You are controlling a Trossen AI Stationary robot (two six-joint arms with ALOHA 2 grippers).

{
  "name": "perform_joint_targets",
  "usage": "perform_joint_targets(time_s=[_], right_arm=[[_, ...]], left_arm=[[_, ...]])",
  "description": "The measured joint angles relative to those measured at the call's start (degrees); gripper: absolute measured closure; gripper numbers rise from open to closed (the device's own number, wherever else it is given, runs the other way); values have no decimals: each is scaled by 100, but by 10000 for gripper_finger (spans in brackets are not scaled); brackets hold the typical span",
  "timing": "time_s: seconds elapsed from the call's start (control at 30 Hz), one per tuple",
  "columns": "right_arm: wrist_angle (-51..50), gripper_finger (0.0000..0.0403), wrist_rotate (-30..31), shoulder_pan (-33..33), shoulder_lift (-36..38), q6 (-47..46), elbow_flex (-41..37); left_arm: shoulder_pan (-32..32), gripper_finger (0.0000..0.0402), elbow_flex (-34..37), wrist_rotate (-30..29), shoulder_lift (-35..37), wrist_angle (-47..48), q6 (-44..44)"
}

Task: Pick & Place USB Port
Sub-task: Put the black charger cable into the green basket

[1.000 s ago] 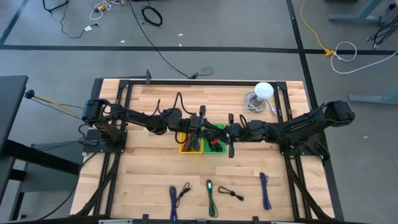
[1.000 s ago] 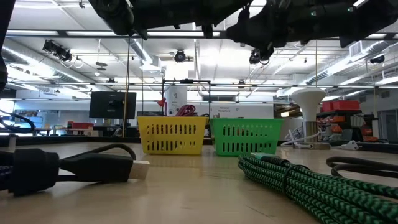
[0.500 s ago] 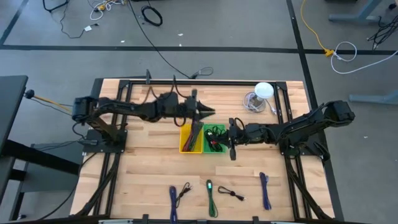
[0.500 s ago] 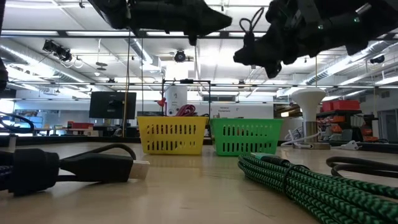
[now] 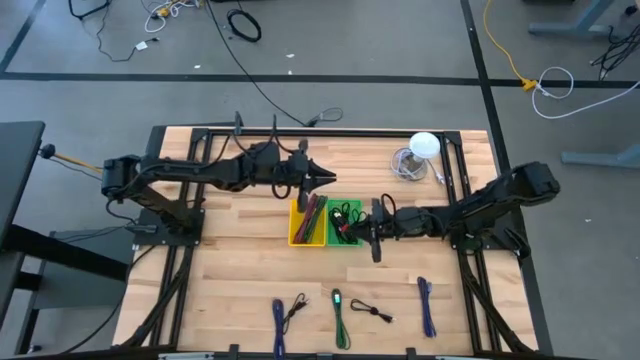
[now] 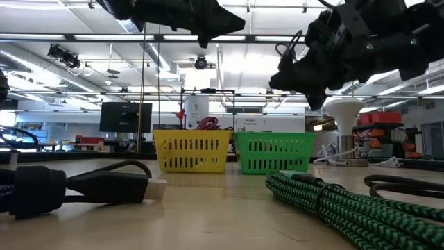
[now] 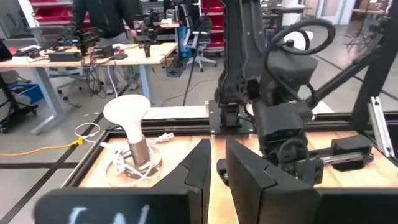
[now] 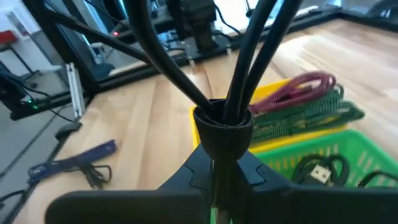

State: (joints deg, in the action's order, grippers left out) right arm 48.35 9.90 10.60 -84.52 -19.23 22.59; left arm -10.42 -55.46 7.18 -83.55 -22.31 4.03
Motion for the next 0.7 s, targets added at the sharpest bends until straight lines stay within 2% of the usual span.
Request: perform_joint_targets(time_s=[0.23, 0.33, 0.7], right_arm=[[791, 384, -99, -16, -707, -178, -2], [987, 384, -282, -69, -778, -290, 0], [989, 381, -287, -67, -856, -417, 0]], left_arm=[[7, 348, 0, -6, -9, 13, -35], [9, 348, 0, 18, -9, 16, -38], [13, 348, 0, 24, -13, 20, -81]])
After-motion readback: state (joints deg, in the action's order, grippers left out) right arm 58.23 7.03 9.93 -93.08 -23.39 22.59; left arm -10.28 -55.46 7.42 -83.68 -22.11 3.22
